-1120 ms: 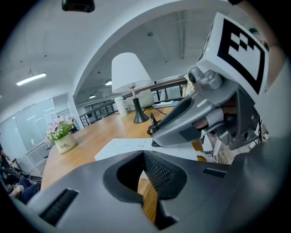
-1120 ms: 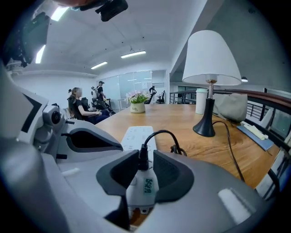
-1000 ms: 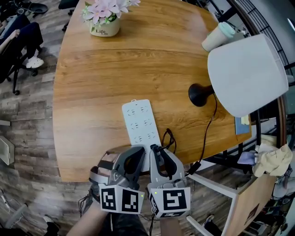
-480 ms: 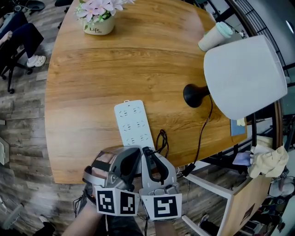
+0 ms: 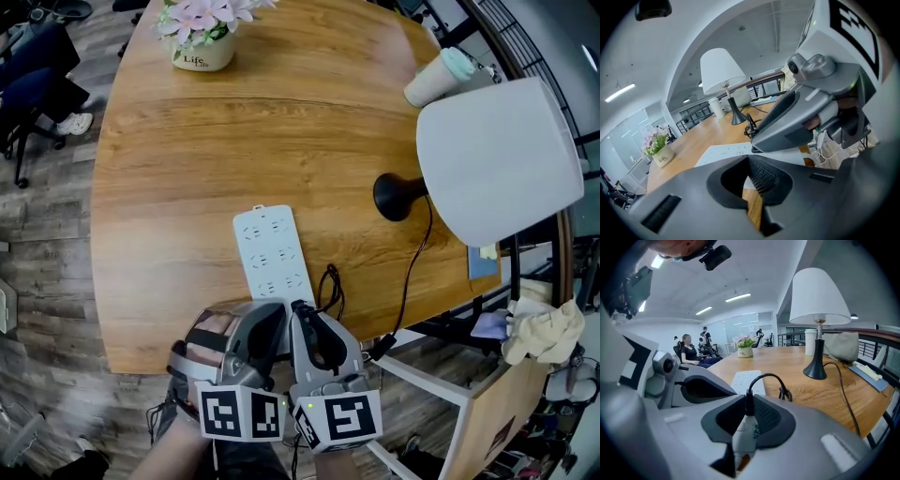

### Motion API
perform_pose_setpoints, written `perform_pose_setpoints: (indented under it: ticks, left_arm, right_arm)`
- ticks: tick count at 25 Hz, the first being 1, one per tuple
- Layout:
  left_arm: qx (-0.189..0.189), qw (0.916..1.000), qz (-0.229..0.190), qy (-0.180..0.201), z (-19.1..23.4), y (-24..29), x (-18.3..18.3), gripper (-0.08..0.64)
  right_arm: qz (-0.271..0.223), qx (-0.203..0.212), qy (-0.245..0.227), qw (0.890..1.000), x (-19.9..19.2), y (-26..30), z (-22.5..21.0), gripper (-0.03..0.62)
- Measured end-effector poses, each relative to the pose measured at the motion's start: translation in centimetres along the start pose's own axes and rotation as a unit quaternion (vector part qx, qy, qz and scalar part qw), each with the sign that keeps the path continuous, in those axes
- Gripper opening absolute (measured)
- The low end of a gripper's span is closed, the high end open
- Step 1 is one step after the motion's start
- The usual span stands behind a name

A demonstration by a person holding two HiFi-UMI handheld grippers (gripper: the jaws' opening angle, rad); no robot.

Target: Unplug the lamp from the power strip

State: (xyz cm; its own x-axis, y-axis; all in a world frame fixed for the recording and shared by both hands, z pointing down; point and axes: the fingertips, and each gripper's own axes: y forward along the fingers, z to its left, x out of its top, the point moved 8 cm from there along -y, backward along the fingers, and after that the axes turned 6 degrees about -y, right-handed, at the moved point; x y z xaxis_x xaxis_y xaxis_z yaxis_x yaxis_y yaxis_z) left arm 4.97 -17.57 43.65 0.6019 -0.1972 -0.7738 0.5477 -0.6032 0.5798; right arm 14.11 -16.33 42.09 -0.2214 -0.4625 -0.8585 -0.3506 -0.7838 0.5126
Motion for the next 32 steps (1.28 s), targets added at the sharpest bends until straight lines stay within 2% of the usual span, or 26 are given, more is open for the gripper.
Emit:
perform_pose_setpoints:
  ticks: [3, 5, 7, 10, 12, 14, 18, 22, 27, 29, 32]
  left_arm:
    - [-0.007, 1.0, -0.004, -0.004, 0.0, 0.1, 0.1, -0.005]
    - [-0.007, 1.0, -0.003, -0.003, 0.0, 0.1, 0.0, -0.005]
    - [-0.007, 1.0, -0.003, 0.0, 0.0, 0.0, 0.0, -0.005]
    - [-0.008, 0.9999, -0.005, -0.004, -0.1, -0.1, -0.1, -0.005]
    - [-0.007, 1.0, -0.004, -0.003, -0.1, -0.1, 0.0, -0.006]
    - [-0.008, 1.0, -0.002, 0.0, -0.1, -0.1, 0.0, -0.005]
    - [-0.02, 0.9998, -0.004, -0.008, 0.1, 0.0, 0.0, -0.006]
    - [-0.021, 0.9997, -0.003, -0.009, 0.1, 0.1, 0.0, -0.005]
    - [-0.001, 0.9999, -0.014, -0.007, 0.2, -0.4, -0.2, -0.005]
    - [0.016, 0.9989, -0.034, -0.027, 0.8, -1.3, -0.2, -0.005]
    - [0.035, 0.9938, -0.065, -0.083, 2.1, -2.6, -0.5, -0.005]
  right_arm:
    - [0.007, 0.0, -0.031, 1.0, 0.1, -0.1, 0.4, 0.067]
    - [0.005, 0.001, -0.035, 0.999, 0.1, -0.1, 0.5, 0.067]
    - [-0.001, 0.004, -0.019, 1.0, 0.0, -0.1, 0.2, 0.067]
    - [-0.01, 0.011, 0.031, 0.999, -0.2, -0.3, -0.7, 0.066]
    - [-0.009, 0.01, 0.038, 0.999, -0.2, -0.3, -0.8, 0.067]
    - [-0.004, 0.006, 0.025, 1.0, 0.0, -0.3, -0.5, 0.067]
    - [-0.004, 0.002, -0.034, 0.999, 1.2, -0.5, 0.7, 0.066]
    - [-0.008, 0.013, -0.015, 1.0, 1.3, -0.3, 0.5, 0.066]
    - [-0.016, 0.001, -0.001, 1.0, 1.2, -1.1, -0.1, 0.067]
    - [-0.016, -0.006, 0.003, 1.0, 1.0, -1.3, -0.6, 0.067]
    - [-0.014, -0.016, 0.006, 1.0, 0.8, -1.6, -1.6, 0.067]
